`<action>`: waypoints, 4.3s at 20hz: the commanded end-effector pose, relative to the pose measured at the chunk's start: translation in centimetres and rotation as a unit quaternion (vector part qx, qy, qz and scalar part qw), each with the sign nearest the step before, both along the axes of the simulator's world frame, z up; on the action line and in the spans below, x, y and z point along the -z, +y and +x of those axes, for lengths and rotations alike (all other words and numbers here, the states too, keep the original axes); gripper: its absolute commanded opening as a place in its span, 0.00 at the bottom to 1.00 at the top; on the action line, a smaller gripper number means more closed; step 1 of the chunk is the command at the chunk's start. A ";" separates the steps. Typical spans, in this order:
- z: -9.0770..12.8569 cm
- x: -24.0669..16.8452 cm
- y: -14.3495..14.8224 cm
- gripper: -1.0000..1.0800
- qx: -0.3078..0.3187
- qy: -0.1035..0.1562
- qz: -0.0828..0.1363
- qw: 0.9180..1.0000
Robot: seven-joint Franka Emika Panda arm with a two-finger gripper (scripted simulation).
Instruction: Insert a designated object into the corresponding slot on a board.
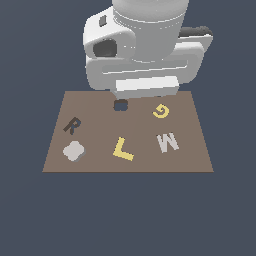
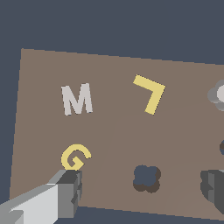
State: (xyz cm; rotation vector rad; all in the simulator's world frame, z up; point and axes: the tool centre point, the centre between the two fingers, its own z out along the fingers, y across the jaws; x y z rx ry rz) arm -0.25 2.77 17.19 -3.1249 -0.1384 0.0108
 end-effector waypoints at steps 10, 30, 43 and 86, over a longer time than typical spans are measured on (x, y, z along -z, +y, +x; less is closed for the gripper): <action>0.0 0.6 -1.0 0.96 -0.019 0.000 0.000 1.000; 2.6 6.3 -10.5 0.96 -0.198 -0.003 -0.002 0.980; 7.0 10.6 -16.6 0.96 -0.331 -0.005 -0.004 0.944; 9.4 13.9 -18.4 0.00 -0.381 -0.006 -0.005 0.925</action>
